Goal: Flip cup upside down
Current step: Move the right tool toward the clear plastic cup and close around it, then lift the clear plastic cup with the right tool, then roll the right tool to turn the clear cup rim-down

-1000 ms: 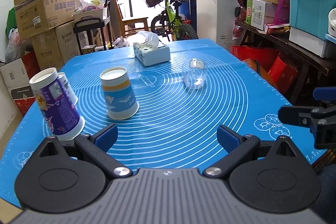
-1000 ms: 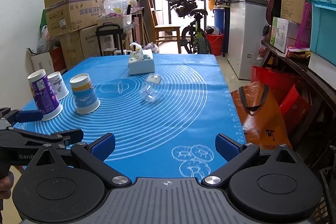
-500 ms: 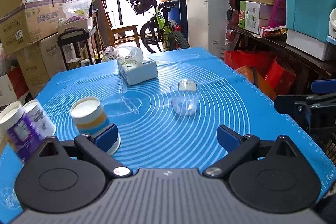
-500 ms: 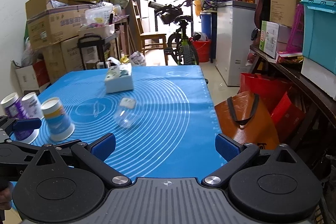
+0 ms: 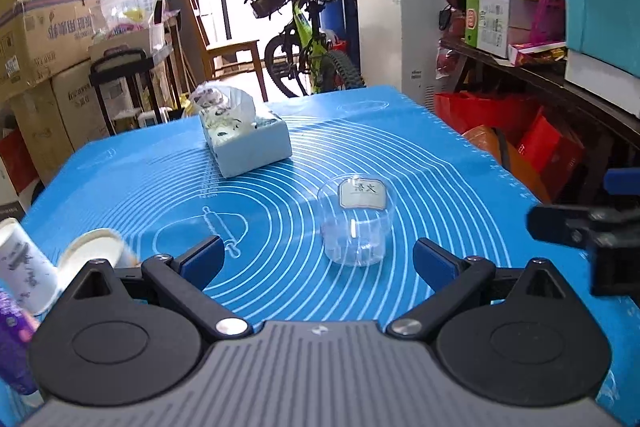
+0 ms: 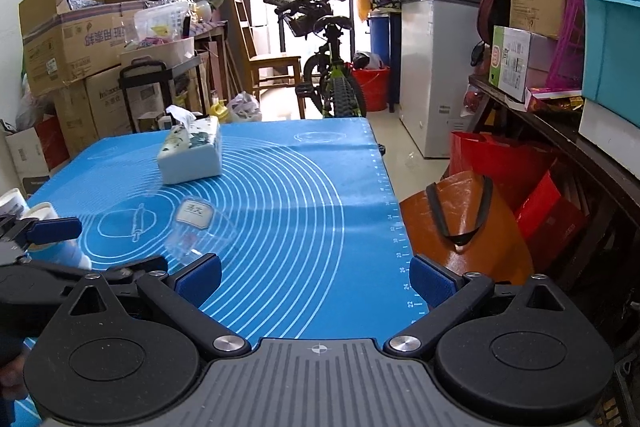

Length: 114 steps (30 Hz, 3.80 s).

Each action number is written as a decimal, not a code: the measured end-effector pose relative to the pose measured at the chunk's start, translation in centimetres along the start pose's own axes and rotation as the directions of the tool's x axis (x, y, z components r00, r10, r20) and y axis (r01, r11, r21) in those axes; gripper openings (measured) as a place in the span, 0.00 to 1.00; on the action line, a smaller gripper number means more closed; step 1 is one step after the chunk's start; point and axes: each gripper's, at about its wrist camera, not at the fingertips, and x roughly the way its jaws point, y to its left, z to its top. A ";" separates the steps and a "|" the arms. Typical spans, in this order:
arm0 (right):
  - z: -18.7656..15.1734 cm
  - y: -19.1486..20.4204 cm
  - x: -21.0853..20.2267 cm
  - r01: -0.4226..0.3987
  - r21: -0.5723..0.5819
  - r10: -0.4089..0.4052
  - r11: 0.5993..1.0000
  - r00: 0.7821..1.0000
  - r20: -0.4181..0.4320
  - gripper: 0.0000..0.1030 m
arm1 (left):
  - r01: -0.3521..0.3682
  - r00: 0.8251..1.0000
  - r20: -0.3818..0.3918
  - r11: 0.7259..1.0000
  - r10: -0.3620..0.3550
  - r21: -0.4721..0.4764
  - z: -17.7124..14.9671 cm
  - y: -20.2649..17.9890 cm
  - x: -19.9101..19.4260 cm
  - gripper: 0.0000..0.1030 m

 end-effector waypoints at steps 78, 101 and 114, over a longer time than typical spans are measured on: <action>-4.3 3.8 -6.4 -0.074 -0.039 0.071 0.996 0.995 -0.066 0.97 | 0.025 0.993 -0.113 0.991 -0.040 -0.134 -5.3 3.1 -6.7 0.86; -2.1 18.6 -8.6 -0.004 -0.907 -0.030 0.420 0.999 -0.018 0.97 | -0.124 0.992 -0.045 0.971 0.118 -0.204 -7.5 10.6 -12.1 0.92; -12.2 24.1 -6.2 0.094 -0.771 -0.008 -0.630 0.992 0.127 0.96 | -0.236 0.972 -0.090 0.919 0.218 -0.316 -9.7 15.9 -12.0 0.92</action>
